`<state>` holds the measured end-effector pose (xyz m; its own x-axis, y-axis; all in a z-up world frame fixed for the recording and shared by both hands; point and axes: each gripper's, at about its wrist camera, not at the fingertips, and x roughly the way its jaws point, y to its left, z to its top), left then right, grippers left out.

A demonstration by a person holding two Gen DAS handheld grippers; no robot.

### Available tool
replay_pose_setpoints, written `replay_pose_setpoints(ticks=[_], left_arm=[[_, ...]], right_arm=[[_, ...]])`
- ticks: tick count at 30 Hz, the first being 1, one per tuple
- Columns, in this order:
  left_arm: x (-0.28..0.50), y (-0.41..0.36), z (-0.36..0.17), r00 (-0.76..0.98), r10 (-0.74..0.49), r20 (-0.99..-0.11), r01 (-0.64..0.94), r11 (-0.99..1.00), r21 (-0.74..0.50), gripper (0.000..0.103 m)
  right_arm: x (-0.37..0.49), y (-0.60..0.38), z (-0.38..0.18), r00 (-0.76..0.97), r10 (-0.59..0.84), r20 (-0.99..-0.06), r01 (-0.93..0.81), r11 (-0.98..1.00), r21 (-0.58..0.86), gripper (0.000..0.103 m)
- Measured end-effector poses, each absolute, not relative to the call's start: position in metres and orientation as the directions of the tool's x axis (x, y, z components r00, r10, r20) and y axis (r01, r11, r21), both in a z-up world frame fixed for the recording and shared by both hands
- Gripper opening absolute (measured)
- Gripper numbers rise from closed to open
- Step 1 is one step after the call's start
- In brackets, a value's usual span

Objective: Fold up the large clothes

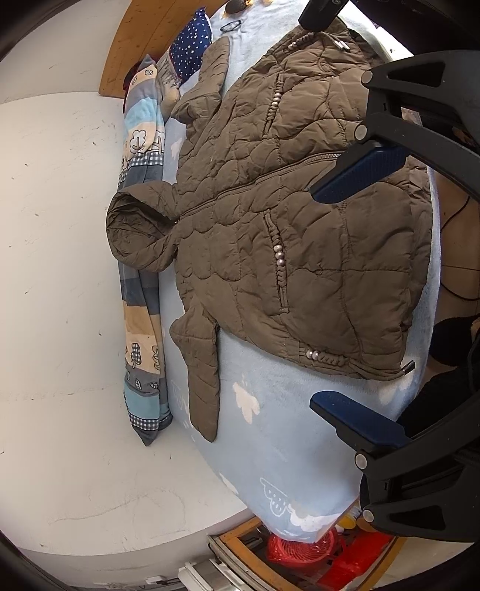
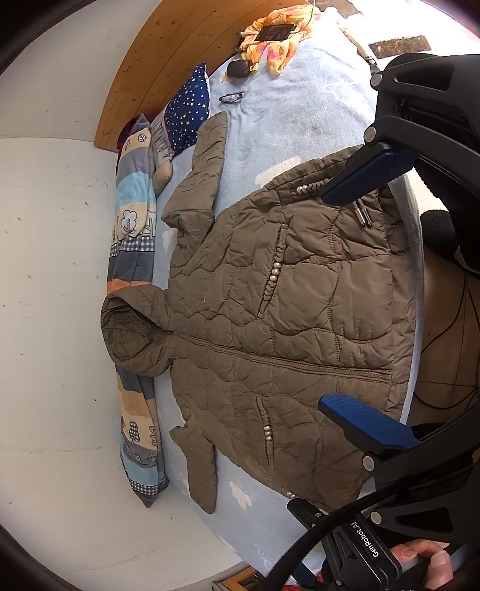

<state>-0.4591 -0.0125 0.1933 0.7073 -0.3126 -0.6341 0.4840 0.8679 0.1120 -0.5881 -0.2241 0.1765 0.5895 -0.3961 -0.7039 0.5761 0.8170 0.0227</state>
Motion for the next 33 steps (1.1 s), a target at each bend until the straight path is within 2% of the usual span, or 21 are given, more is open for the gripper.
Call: replay_pose_setpoints(ticks=[6, 23, 31, 33], left_arm=[[-0.456, -0.015, 0.175, 0.709, -0.309, -0.634, 0.483, 0.868, 0.118, 0.101], [-0.462, -0.015, 0.165, 0.708, -0.31, -0.634, 0.49, 0.863, 0.125, 0.101], [-0.468, -0.015, 0.175, 0.69, -0.327, -0.646, 0.509, 0.854, 0.111, 0.101], [-0.469, -0.017, 0.184, 0.697, -0.357, -0.622, 0.52, 0.848, 0.097, 0.101]], right_arm=[[-0.587, -0.225, 0.172, 0.588, -0.385, -0.711, 0.573, 0.819, 0.029, 0.103], [-0.592, -0.23, 0.166, 0.589, -0.369, -0.719, 0.58, 0.813, 0.058, 0.103], [-0.6, -0.234, 0.167, 0.601, -0.357, -0.715, 0.582, 0.808, 0.086, 0.103], [-0.604, -0.238, 0.169, 0.608, -0.353, -0.711, 0.586, 0.804, 0.102, 0.103]])
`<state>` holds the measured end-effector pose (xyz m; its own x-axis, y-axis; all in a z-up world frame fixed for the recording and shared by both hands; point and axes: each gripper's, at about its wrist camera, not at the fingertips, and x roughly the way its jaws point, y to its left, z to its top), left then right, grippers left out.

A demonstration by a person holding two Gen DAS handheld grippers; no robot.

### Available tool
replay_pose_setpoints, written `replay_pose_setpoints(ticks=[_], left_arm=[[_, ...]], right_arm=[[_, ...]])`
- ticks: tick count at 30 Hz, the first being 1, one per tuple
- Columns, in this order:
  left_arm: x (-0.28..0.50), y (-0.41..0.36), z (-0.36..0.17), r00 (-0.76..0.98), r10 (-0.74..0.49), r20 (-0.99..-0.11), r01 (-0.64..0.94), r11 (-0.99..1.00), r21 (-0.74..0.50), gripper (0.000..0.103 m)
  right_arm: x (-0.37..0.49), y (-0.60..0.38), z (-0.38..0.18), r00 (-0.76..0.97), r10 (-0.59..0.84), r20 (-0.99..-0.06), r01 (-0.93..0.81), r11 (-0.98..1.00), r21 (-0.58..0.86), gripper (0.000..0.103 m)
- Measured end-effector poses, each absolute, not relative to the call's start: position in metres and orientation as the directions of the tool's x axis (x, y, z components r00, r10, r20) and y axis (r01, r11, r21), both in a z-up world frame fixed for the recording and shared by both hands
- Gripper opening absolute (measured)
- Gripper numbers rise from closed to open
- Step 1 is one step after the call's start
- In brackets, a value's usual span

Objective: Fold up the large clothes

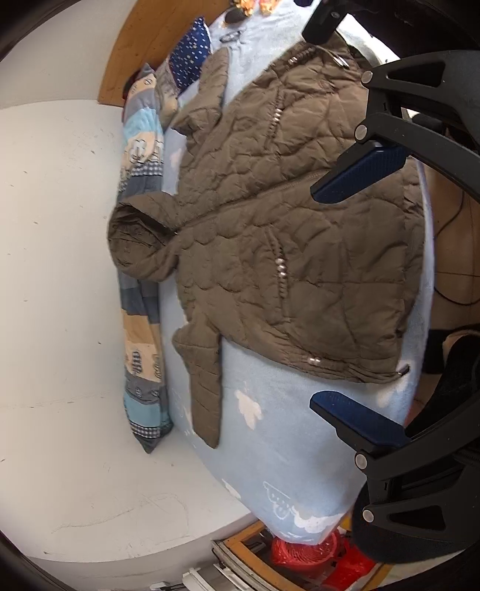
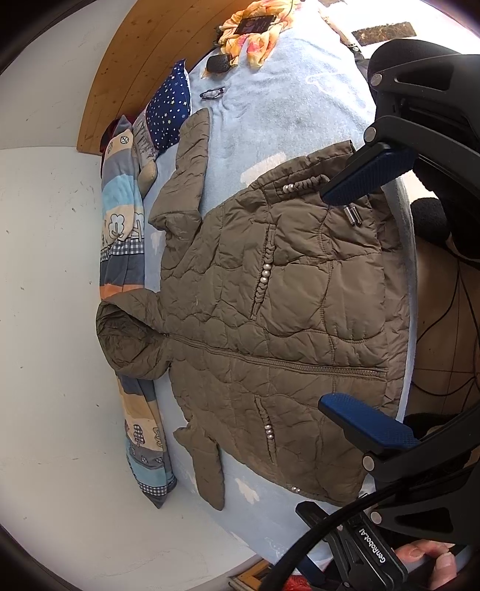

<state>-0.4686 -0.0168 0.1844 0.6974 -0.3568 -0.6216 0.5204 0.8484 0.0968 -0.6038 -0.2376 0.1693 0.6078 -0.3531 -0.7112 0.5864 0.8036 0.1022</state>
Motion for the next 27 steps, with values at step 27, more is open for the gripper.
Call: replay_pose_setpoints(ticks=[27], left_arm=[[-0.18, -0.094, 0.165, 0.784, -0.201, -0.587, 0.265, 0.964, 0.024, 0.102]], right_arm=[[-0.609, -0.571, 0.162, 0.599, -0.396, -0.696, 0.793, 0.414, 0.447, 0.103]])
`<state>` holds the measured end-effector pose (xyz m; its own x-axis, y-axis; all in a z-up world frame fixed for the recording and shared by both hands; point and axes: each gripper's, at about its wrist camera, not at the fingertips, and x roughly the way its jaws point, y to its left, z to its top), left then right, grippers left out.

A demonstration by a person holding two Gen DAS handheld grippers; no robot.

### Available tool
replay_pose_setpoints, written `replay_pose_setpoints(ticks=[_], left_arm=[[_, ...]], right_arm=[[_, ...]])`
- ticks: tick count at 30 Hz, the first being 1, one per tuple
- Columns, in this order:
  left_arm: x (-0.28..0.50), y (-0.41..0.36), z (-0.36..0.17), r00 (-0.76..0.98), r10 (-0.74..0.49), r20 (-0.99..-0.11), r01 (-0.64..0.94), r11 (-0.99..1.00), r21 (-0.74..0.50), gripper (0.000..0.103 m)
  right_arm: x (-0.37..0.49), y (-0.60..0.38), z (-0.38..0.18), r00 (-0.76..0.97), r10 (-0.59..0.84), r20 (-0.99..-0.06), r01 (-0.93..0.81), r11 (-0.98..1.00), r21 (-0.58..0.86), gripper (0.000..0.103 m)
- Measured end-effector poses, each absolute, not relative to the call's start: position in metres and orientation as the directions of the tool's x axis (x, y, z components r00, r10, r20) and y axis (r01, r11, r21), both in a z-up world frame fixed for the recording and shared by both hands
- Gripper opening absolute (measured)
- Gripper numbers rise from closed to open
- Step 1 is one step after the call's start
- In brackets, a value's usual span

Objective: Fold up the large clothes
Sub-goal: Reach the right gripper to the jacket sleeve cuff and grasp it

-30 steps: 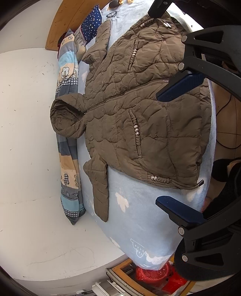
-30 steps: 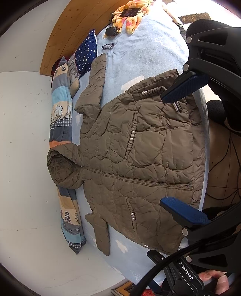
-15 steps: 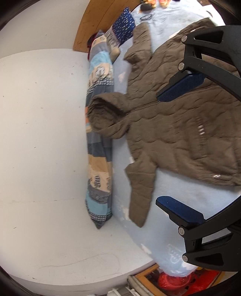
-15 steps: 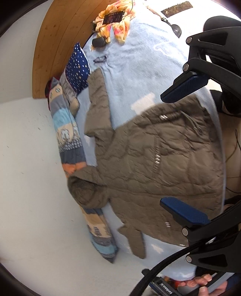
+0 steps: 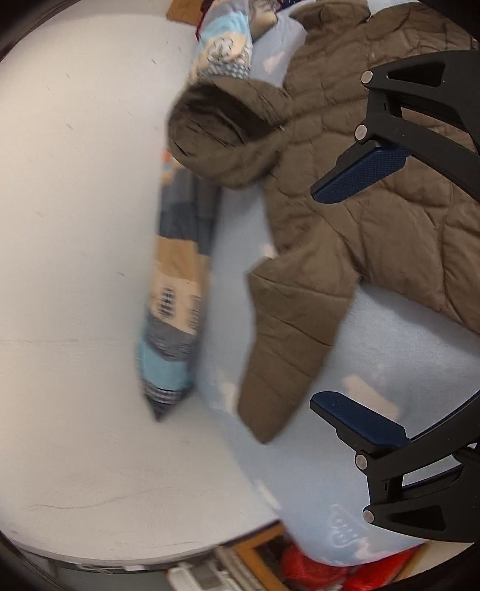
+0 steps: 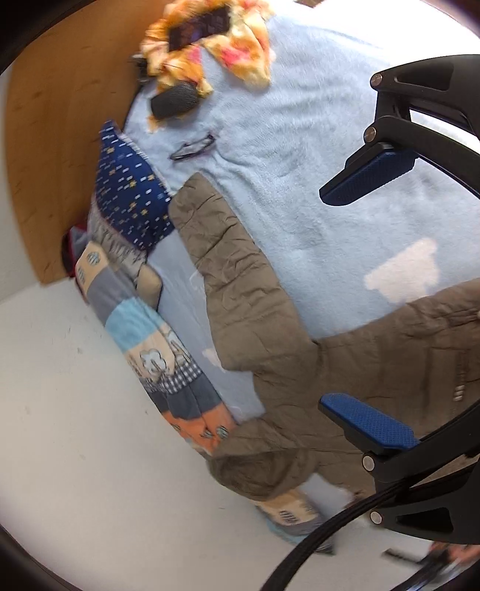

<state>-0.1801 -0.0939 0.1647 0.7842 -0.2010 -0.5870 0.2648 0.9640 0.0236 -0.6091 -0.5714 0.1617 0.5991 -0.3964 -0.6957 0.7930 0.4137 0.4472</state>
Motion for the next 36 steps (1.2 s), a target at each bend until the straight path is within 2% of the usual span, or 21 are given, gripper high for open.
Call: replay_pose_setpoints(ticks=[2, 4, 8, 17, 19, 23, 25, 26, 36], left_arm=[[-0.164, -0.089, 0.158, 0.718, -0.267, -0.643, 0.276, 0.957, -0.09, 0.101], [-0.158, -0.083, 0.156, 0.717, -0.278, -0.639, 0.26, 0.957, -0.124, 0.101], [-0.149, -0.089, 0.145, 0.695, -0.27, -0.667, 0.259, 0.959, -0.118, 0.101], [-0.149, -0.116, 0.134, 0.673, -0.277, -0.686, 0.309, 0.948, -0.079, 0.101], [-0.149, -0.12, 0.132, 0.669, -0.276, -0.69, 0.316, 0.946, -0.072, 0.102], [-0.148, -0.121, 0.13, 0.665, -0.275, -0.695, 0.314, 0.947, -0.075, 0.102], [-0.149, -0.12, 0.13, 0.669, -0.271, -0.692, 0.314, 0.947, -0.067, 0.102], [-0.148, -0.12, 0.13, 0.668, -0.27, -0.693, 0.316, 0.947, -0.065, 0.102], [-0.145, -0.125, 0.123, 0.656, -0.261, -0.708, 0.322, 0.946, -0.05, 0.102]], right_arm=[[-0.61, -0.605, 0.143, 0.618, -0.375, -0.691, 0.784, 0.363, 0.504, 0.103], [-0.612, -0.634, 0.125, 0.605, -0.383, -0.698, 0.796, 0.321, 0.513, 0.102], [-0.62, -0.675, 0.084, 0.637, -0.349, -0.687, 0.768, 0.213, 0.604, 0.098], [-0.635, -0.731, 0.045, 0.696, -0.343, -0.63, 0.685, 0.057, 0.726, 0.087], [-0.638, -0.739, 0.041, 0.69, -0.356, -0.63, 0.685, 0.041, 0.728, 0.08], [-0.643, -0.755, 0.031, 0.667, -0.378, -0.642, 0.696, 0.009, 0.718, 0.073], [-0.646, -0.763, 0.026, 0.663, -0.383, -0.643, 0.692, -0.016, 0.722, 0.063], [-0.648, -0.767, 0.025, 0.662, -0.386, -0.643, 0.689, -0.025, 0.724, 0.062], [-0.639, -0.8, 0.008, 0.654, -0.398, -0.643, 0.685, -0.049, 0.727, 0.058]])
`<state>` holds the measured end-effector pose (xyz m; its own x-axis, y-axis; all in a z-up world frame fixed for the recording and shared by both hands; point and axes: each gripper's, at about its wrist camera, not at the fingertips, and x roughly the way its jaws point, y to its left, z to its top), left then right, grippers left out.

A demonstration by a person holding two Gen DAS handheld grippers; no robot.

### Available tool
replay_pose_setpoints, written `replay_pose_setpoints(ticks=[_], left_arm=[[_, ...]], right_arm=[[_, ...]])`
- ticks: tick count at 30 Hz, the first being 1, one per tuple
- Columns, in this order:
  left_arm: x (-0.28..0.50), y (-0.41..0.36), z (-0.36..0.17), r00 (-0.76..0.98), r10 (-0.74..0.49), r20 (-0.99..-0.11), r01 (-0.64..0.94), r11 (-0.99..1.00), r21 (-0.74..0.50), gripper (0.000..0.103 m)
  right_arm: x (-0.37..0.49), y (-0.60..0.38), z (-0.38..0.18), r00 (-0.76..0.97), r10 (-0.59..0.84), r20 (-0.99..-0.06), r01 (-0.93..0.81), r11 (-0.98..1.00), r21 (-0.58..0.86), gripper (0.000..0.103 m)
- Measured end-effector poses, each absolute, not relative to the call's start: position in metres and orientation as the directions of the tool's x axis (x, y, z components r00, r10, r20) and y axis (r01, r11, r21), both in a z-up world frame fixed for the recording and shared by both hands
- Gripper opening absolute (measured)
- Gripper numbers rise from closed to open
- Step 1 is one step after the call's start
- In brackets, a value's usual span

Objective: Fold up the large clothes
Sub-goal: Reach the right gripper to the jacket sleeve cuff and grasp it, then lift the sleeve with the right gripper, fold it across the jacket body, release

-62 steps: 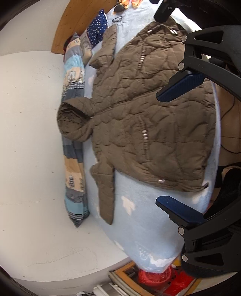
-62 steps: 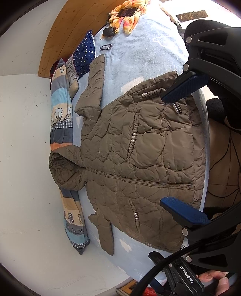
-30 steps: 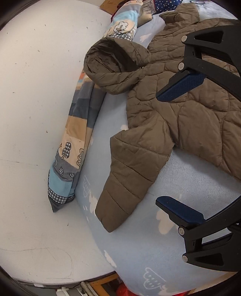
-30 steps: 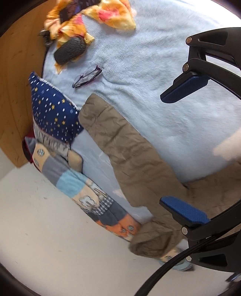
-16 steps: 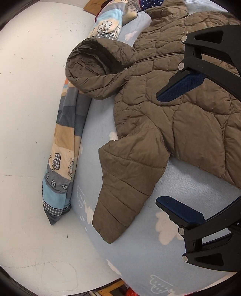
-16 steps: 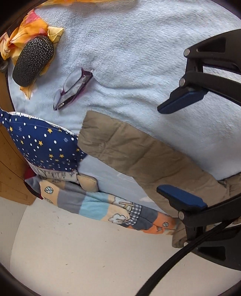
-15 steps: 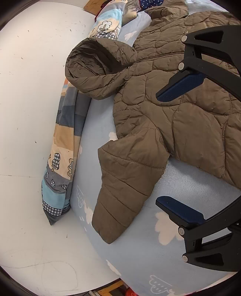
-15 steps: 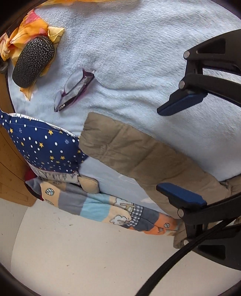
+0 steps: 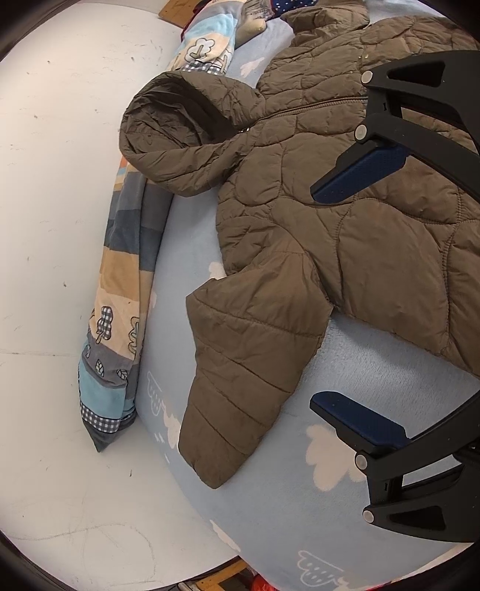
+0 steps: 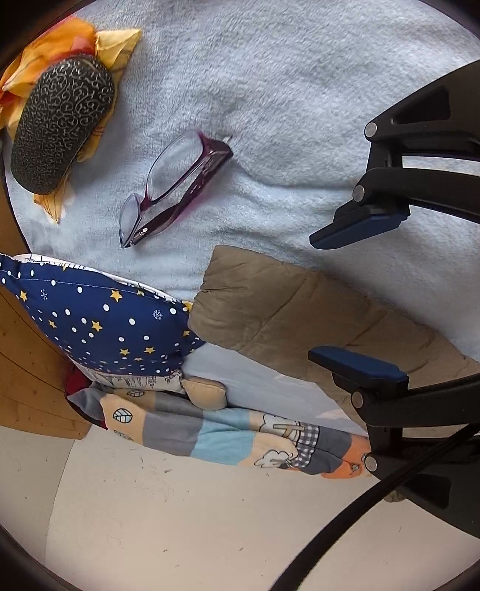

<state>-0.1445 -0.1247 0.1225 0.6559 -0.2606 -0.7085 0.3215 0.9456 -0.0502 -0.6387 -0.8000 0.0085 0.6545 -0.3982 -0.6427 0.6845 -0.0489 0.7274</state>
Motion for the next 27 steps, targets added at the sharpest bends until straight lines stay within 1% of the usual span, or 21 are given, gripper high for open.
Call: replay_pose_setpoints(ticks=[5, 7, 13, 14, 15, 16, 17, 18, 19, 21, 27], left_arm=[[-0.143, -0.128, 0.121, 0.657, -0.258, -0.708, 0.329, 0.944, -0.039, 0.101], [-0.143, -0.127, 0.121, 0.655, -0.257, -0.711, 0.328, 0.944, -0.039, 0.102], [-0.14, -0.134, 0.114, 0.649, -0.244, -0.721, 0.334, 0.942, -0.018, 0.102], [-0.14, -0.136, 0.113, 0.646, -0.242, -0.724, 0.339, 0.941, -0.013, 0.102], [-0.14, -0.137, 0.112, 0.643, -0.244, -0.726, 0.343, 0.939, -0.012, 0.102], [-0.14, -0.139, 0.111, 0.64, -0.246, -0.728, 0.347, 0.938, -0.012, 0.102], [-0.141, -0.139, 0.112, 0.64, -0.248, -0.727, 0.351, 0.936, -0.011, 0.102], [-0.142, -0.14, 0.112, 0.641, -0.251, -0.725, 0.354, 0.935, -0.01, 0.102], [-0.143, -0.14, 0.114, 0.643, -0.255, -0.722, 0.359, 0.933, -0.01, 0.102], [-0.145, -0.139, 0.117, 0.649, -0.258, -0.715, 0.357, 0.934, -0.013, 0.102], [-0.147, -0.133, 0.125, 0.654, -0.276, -0.704, 0.356, 0.934, -0.035, 0.102]], right_arm=[[-0.63, -0.822, 0.002, 0.598, -0.421, -0.682, 0.731, -0.061, 0.68, 0.055], [-0.626, -0.832, -0.002, 0.599, -0.419, -0.682, 0.733, -0.056, 0.678, 0.051], [-0.614, -0.846, -0.019, 0.586, -0.421, -0.692, 0.738, -0.075, 0.671, 0.049], [-0.611, -0.846, -0.023, 0.589, -0.419, -0.691, 0.74, -0.065, 0.67, 0.047], [-0.609, -0.846, -0.023, 0.589, -0.419, -0.691, 0.744, -0.053, 0.667, 0.043], [-0.607, -0.845, -0.022, 0.589, -0.422, -0.689, 0.746, -0.044, 0.665, 0.035], [-0.607, -0.846, -0.021, 0.599, -0.421, -0.681, 0.738, -0.039, 0.673, 0.032], [-0.607, -0.846, -0.019, 0.614, -0.421, -0.668, 0.726, -0.03, 0.687, 0.025], [-0.606, -0.845, -0.014, 0.614, -0.43, -0.661, 0.727, -0.018, 0.687, 0.023], [-0.603, -0.843, 0.002, 0.605, -0.456, -0.652, 0.738, 0.014, 0.675, 0.02], [-0.607, -0.821, 0.061, 0.62, -0.528, -0.581, 0.704, 0.047, 0.709, 0.018]])
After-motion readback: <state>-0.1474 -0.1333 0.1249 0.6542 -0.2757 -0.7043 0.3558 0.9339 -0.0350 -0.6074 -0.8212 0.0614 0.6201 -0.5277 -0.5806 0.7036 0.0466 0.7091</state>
